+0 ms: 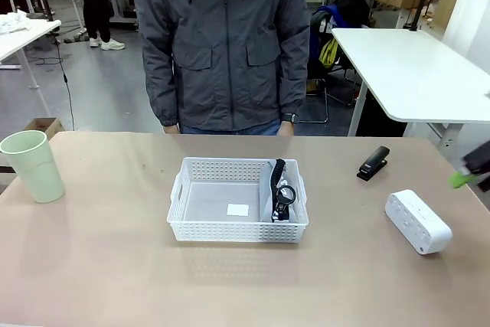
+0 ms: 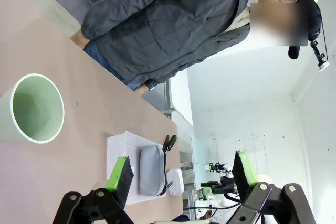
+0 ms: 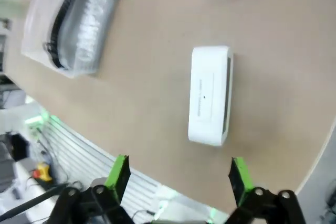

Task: Efficiently arrange items inside the basket to fit them all.
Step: Pick up the Digital clock and place it inside the Organizing basket.

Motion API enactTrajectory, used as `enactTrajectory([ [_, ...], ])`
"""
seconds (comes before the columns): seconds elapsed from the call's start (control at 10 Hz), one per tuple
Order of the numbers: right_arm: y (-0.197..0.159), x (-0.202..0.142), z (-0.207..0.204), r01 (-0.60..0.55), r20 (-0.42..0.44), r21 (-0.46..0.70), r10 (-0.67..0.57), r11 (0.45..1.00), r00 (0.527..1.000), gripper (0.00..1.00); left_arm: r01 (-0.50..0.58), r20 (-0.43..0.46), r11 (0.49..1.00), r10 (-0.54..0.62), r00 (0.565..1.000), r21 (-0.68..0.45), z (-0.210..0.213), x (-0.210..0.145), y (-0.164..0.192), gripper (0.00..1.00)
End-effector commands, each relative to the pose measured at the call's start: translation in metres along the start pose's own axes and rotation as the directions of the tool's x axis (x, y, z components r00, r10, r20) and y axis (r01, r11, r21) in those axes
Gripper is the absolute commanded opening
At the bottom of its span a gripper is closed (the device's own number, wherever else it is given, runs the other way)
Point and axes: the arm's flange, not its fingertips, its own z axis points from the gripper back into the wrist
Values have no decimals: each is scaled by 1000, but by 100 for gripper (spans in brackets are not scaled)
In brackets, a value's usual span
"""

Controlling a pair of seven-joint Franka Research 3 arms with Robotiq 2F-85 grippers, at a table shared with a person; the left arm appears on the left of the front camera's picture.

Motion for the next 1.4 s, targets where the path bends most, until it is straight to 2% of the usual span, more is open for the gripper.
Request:
enactTrajectory([
  [0.0,40,-31,-70,9,-31,-204,-16,979,999,100,13,1,1000,-13,1000,-16,1,1,0,100],
  [0.1,51,-26,-88,23,-16,-273,-28,962,999,100,13,1,1000,-13,1000,-16,1,1,0,100],
  [0.2,57,-24,-103,33,-38,-316,-47,948,998,100,13,1,1000,-13,1000,-16,1,1,0,100],
  [0.4,55,-22,-109,133,3,-365,-141,922,990,100,13,1,1000,-13,1000,-16,1,1,0,100],
  [0.5,51,-21,-105,164,50,-349,-157,923,986,100,13,1,1000,-13,1000,-16,1,1,0,100],
  [0.6,42,-19,-91,199,159,-309,-156,930,975,100,13,1,1000,-13,1000,-16,1,1,0,100],
  [0.7,70,41,-89,95,-31,-358,-114,929,993,100,13,1,1000,-13,1000,-16,1,1,0,100],
  [0.9,70,41,-89,95,-31,-358,-114,929,993,100,13,1,1000,-13,1000,-16,1,1,0,100],
  [1.0,65,43,-84,141,19,-345,-144,928,989,100,13,1,1000,-13,1000,-16,1,1,0,100],
  [1.1,61,44,-86,161,-17,-331,-176,930,984,100,13,1,1000,-13,1000,-16,1,1,0,100],
  [1.2,51,46,-84,374,66,-355,-376,857,924,100,13,1,1000,-13,1000,-16,1,1,0,100],
  [1.3,49,44,-85,366,66,-360,-368,858,928,100,13,1,1000,-13,1000,-16,1,1,0,100],
])
